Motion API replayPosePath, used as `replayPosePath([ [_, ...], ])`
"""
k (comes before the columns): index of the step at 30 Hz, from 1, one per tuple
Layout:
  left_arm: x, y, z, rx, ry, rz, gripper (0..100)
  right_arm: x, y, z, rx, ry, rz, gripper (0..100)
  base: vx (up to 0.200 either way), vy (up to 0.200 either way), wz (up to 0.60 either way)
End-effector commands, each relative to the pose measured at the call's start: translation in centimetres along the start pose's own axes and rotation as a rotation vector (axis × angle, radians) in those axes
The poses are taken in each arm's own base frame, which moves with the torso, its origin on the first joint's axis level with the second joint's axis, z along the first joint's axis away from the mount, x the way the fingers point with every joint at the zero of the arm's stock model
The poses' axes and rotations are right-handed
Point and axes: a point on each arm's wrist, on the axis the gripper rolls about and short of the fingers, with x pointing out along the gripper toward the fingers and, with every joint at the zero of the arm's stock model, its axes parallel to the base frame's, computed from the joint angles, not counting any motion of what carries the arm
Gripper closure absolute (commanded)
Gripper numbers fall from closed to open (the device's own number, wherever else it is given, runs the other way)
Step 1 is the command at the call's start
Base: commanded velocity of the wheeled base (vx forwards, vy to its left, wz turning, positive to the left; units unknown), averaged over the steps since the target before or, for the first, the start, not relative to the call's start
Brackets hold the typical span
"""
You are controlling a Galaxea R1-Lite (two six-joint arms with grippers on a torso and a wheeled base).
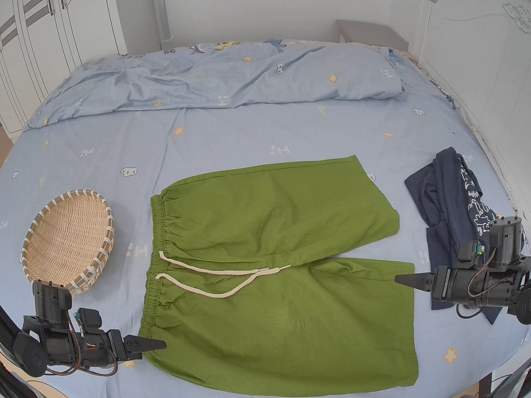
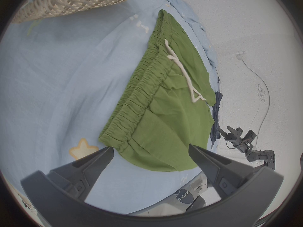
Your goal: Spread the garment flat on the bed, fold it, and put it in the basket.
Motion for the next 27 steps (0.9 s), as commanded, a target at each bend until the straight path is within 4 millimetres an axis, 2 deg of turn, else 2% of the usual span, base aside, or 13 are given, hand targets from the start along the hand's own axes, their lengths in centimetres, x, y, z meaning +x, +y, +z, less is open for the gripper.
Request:
replayPosePath([
  [1,0.8,1.3,-0.2,-0.07,0.048,0.042,0,0.0,0.0,0.0,-0.001,0.0,0.002,0,0.0,0.0,0.0],
  [9,1.2,1.8,-0.1,-0.053,0.062,0.059,0,0.1,0.0,-0.1,0.002,0.005,-0.002,0,0.0,0.0,0.0],
  [19,1.7,2.1,1.6,-0.038,-0.015,0.041,0,0.2,0.0,-0.1,0.001,0.009,-0.001,0,0.0,0.0,0.0],
  [23,1.8,2.3,1.7,-0.03,-0.036,0.035,0,0.2,0.0,-0.1,0.001,0.011,-0.002,0,0.0,0.0,0.0],
  [24,1.8,2.3,1.7,-0.03,-0.036,0.035,100,0.2,0.0,-0.1,0.001,0.011,-0.002,0,0.0,0.0,0.0],
  [27,1.8,2.3,1.6,-0.031,-0.033,0.035,100,0.3,-0.1,-0.1,0.002,0.012,-0.002,0,0.0,0.0,0.0],
])
